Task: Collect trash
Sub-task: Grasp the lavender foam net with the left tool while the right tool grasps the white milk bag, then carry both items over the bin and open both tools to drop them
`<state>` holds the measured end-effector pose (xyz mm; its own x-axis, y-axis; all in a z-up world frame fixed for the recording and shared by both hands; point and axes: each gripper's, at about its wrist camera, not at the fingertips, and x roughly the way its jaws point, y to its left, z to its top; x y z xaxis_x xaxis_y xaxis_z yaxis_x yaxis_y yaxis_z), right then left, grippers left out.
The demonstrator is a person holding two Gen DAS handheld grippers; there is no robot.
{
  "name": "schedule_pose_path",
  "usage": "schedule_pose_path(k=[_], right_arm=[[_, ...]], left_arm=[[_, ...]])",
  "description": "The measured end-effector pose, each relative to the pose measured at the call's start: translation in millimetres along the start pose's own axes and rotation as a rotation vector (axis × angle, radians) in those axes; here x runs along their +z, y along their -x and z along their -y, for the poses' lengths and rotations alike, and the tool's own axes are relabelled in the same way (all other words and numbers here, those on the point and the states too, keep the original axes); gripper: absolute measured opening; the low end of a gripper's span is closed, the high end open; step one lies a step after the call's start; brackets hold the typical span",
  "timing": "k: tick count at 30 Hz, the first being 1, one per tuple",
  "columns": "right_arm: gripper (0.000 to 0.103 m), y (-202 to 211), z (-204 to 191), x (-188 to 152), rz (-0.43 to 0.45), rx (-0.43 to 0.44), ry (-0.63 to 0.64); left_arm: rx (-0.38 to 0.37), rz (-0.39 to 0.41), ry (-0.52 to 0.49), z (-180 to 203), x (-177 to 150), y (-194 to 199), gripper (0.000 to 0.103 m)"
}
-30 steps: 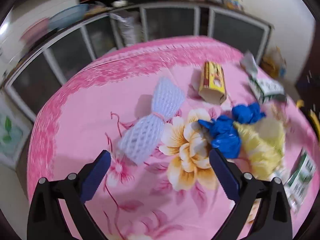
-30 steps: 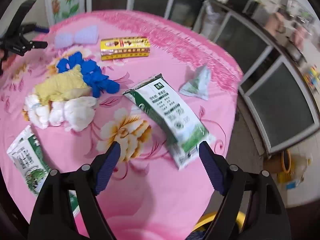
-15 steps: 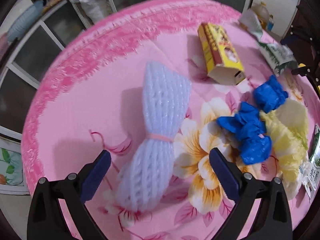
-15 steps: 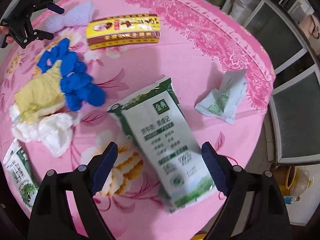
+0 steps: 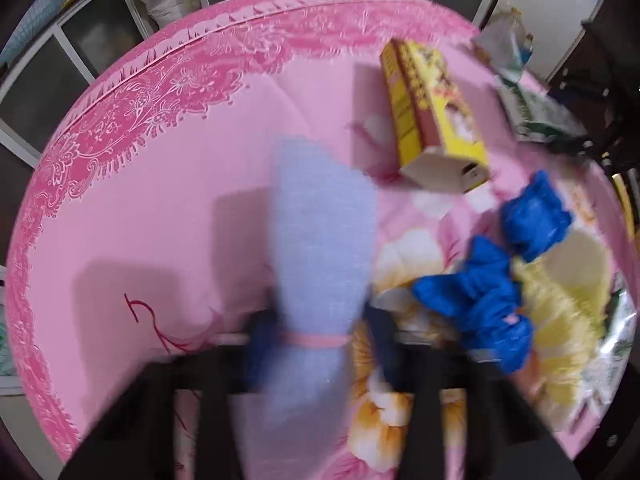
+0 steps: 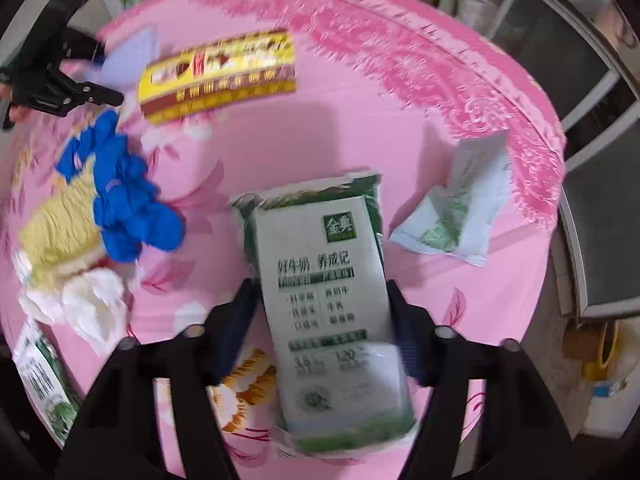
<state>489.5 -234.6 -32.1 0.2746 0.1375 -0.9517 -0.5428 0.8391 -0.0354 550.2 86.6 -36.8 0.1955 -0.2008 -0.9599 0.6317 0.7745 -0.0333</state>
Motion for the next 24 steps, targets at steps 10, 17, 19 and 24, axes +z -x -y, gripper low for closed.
schedule_pose_path(k=[10, 17, 19, 24], right_arm=[[0.053, 59.2, -12.0, -21.4, 0.102, -0.015, -0.033], [0.053, 115.9, -14.9, -47.3, 0.212, -0.01, -0.093], [0.053, 126.1, -17.6, -62.5, 0.231, -0.004, -0.116], [0.053, 132.1, -22.3, -107.7, 0.246, 0.006, -0.186]], left_arm=[[0.002, 0.114, 0.019, 5.2, -19.8, 62.7, 0.023], [0.011, 0.193, 0.034, 22.5, -50.2, 109.8, 0.023], [0.005, 0.216, 0.038, 29.9, -63.5, 122.8, 0.023], [-0.028, 0.271, 0.031, 61.6, -87.2, 134.5, 0.023]])
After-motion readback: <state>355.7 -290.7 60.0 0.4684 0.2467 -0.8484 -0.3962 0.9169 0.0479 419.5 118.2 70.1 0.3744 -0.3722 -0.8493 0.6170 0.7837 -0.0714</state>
